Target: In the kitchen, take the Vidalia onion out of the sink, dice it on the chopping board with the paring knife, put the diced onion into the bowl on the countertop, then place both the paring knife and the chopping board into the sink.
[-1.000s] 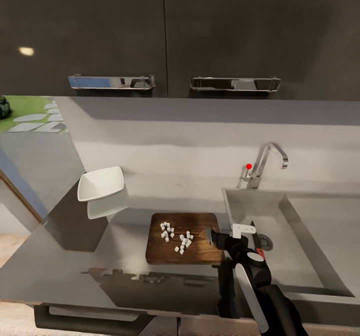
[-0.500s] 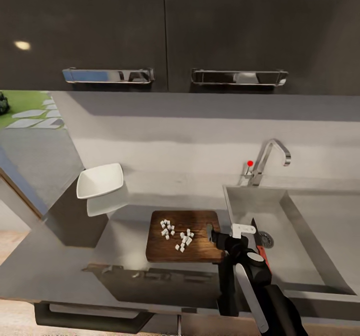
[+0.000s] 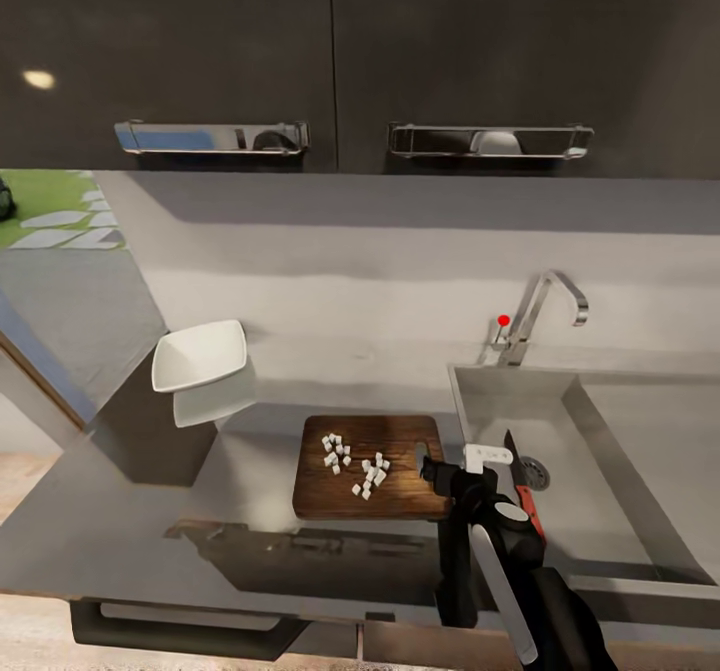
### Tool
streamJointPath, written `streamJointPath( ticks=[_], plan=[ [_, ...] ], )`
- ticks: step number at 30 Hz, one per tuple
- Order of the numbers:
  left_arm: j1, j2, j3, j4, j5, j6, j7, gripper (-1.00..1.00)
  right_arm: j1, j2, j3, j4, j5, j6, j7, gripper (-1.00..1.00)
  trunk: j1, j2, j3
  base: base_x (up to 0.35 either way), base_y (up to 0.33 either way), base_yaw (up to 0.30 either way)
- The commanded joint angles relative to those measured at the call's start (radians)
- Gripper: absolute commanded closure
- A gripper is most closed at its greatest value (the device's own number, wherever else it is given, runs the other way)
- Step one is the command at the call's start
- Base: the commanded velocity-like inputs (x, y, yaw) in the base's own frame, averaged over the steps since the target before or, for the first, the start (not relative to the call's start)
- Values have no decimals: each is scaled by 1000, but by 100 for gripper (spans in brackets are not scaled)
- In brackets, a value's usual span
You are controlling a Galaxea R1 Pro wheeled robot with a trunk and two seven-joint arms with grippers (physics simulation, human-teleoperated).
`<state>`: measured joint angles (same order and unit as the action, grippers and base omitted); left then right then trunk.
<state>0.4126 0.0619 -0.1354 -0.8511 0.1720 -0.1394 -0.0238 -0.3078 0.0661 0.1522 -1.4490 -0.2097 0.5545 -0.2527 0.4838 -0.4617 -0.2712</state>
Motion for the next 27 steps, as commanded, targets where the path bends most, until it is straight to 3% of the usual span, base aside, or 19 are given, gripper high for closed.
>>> streamJointPath(
  ticks=[1,20,21,27],
  plan=[
    [0,1,-3,-1,11,-2,-2,-100,-1,0,1,15,-23,2,-10,-100,1,-1,-3,0,0,0],
    [0,1,-3,7,11,-2,-2,-100,-1,-2,1,15,-24,4,-10,-100,1,-1,-12,0,0,0],
    [0,1,-3,6,11,-2,-2,-100,-1,-2,1,15,-24,4,-10,100,1,-1,-12,0,0,0],
    [0,1,-3,6,11,-2,-2,-100,-1,-2,1,14,-25,4,-11,100,1,-1,-12,0,0,0]
  ],
)
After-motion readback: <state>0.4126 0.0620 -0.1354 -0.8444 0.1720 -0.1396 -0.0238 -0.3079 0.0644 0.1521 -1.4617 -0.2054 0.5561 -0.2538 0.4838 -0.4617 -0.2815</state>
